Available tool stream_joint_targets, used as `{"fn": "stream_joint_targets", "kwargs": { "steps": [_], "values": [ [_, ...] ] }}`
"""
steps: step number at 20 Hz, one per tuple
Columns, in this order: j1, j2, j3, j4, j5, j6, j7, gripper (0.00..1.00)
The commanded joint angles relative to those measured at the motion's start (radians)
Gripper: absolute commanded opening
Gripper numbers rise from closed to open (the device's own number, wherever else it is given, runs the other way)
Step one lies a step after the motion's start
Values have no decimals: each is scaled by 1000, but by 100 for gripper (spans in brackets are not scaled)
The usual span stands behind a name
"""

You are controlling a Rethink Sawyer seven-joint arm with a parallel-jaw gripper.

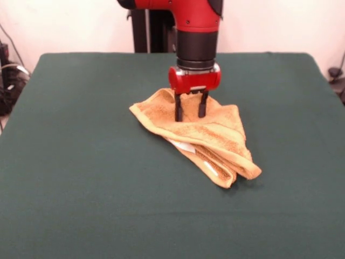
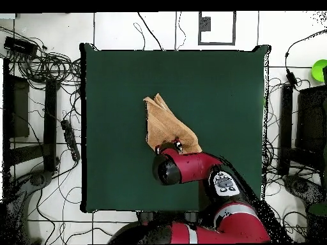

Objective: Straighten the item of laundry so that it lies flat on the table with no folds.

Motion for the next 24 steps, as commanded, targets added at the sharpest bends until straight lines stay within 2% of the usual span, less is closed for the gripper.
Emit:
{"fn": "stream_joint_targets", "kwargs": {
  "steps": [1, 2, 3, 13, 18, 24],
  "values": [
    [25, 127, 69, -27, 27, -45, 171, 100],
    [22, 127, 72, -26, 25, -48, 170, 100],
    [19, 128, 75, -24, 24, -51, 170, 0],
    [50, 118, 59, -30, 63, 16, 173, 0],
    [55, 81, 66, 0, 87, 68, 175, 0],
    [92, -40, 62, 103, 144, 112, 218, 0]
  ]
}}
